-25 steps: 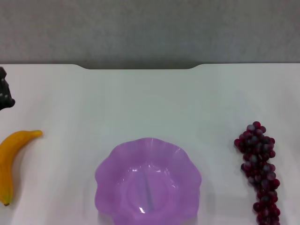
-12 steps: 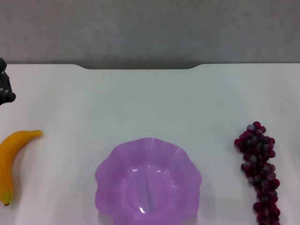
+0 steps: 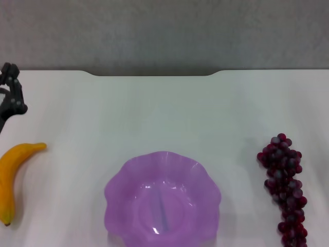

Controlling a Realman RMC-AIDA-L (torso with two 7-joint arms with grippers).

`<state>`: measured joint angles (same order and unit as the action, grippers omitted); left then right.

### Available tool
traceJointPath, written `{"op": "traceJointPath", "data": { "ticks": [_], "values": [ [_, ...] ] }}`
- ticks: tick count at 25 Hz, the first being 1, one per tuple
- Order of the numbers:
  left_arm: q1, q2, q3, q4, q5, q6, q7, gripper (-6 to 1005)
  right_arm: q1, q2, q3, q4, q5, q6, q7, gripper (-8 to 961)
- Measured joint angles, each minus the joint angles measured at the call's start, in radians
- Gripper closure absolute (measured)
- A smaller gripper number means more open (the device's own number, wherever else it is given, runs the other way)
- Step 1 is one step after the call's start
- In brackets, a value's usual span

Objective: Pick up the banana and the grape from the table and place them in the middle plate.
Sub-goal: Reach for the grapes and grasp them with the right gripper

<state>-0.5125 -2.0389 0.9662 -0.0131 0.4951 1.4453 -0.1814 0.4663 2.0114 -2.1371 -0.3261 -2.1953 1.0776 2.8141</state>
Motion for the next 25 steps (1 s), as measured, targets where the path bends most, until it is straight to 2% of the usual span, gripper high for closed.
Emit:
{"op": "traceJointPath", "data": {
  "ticks": [6,8,13,22,25],
  "values": [
    [0.001,0.001,-0.007,-0.040,-0.005,-0.014,0.068,820,0.000,0.000,-0.015,0.000,0.002,-0.035,0.000,950],
    [0.003,0.000,-0.007,-0.040,-0.006,-0.021,0.070,765,0.000,0.001,-0.015,-0.001,0.002,-0.036,0.001,950],
    [0.008,0.000,-0.007,-0.040,-0.001,-0.028,0.072,674,0.008,0.001,-0.015,-0.004,0.002,-0.036,0.001,878],
    [0.002,-0.001,-0.002,-0.061,0.001,-0.069,0.067,567,0.010,0.001,-0.011,-0.030,0.016,-0.108,0.002,573],
    [0.002,0.000,-0.001,-0.064,0.001,-0.078,0.067,429,0.006,0.003,-0.014,-0.052,0.051,-0.113,0.002,469]
  ]
}}
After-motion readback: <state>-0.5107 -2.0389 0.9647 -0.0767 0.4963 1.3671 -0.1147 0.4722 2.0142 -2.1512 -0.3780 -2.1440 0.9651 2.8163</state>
